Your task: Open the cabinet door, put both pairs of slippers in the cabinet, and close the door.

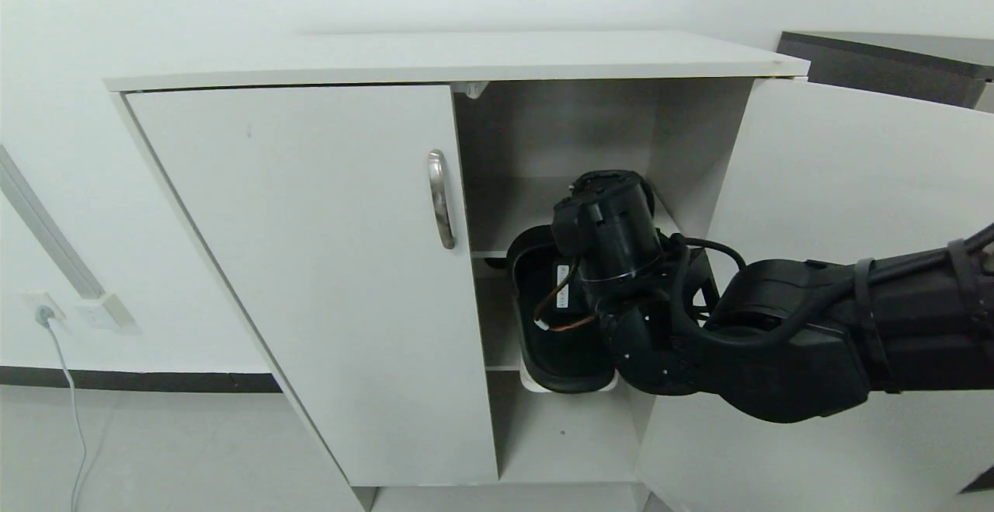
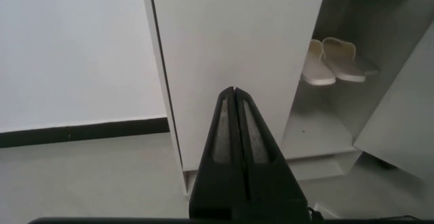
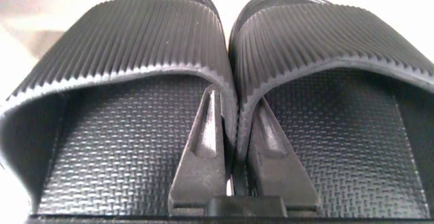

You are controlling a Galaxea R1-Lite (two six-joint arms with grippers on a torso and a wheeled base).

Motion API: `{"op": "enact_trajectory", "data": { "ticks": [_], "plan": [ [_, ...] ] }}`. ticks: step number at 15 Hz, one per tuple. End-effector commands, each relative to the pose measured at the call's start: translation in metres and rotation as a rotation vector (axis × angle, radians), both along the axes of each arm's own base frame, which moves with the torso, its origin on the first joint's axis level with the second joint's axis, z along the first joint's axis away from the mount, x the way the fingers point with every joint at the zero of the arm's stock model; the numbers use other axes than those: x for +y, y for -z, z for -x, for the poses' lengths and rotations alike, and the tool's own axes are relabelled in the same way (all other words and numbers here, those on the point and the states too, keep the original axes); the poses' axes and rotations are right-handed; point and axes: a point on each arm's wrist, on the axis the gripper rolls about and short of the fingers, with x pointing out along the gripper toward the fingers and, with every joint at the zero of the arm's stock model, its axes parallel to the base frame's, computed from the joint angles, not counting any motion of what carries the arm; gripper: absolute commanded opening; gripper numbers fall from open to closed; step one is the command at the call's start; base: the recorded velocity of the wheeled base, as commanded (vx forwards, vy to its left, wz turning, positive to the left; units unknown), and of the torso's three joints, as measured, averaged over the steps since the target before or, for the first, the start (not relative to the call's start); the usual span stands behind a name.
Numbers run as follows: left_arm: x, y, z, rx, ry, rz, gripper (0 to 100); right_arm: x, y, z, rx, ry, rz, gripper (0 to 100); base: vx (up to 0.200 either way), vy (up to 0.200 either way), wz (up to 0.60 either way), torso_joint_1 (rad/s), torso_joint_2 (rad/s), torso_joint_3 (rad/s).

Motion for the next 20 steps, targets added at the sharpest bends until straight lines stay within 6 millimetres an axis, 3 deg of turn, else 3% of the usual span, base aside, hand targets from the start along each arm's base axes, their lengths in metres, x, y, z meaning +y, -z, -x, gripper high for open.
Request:
{"op": "enact_trajectory", "data": {
  "ticks": [1, 5, 10, 15, 20],
  "plan": [
    [0.0, 0.0, 0.0, 0.001, 0.0, 0.0, 0, 0.0, 0.0, 0.0, -0.001, 0.0, -0.002, 0, 0.2, 0.0, 0.0, 0.012, 0.01, 0.002],
    [0.0, 0.0, 0.0, 0.001, 0.0, 0.0, 0, 0.0, 0.0, 0.0, -0.001, 0.001, -0.001, 0, 0.2, 0.0, 0.0, 0.001, 0.0, 0.001],
    [0.0, 0.0, 0.0, 0.001, -0.002, 0.003, 0, 0.005, 0.009, -0.006, 0.005, 0.003, 0.01, 0, 0.0, 0.0, 0.0, 0.0, 0.0, 0.0],
    [0.0, 0.0, 0.0, 0.001, -0.002, 0.002, 0, 0.002, 0.013, -0.036, 0.0, 0.05, 0.032, 0, 0.0, 0.0, 0.0, 0.0, 0.0, 0.0],
    [0.0, 0.0, 0.0, 0.001, -0.007, 0.002, 0, 0.008, -0.003, -0.057, -0.021, 0.06, 0.042, 0, 0.0, 0.0, 0.0, 0.0, 0.0, 0.0]
  ]
}}
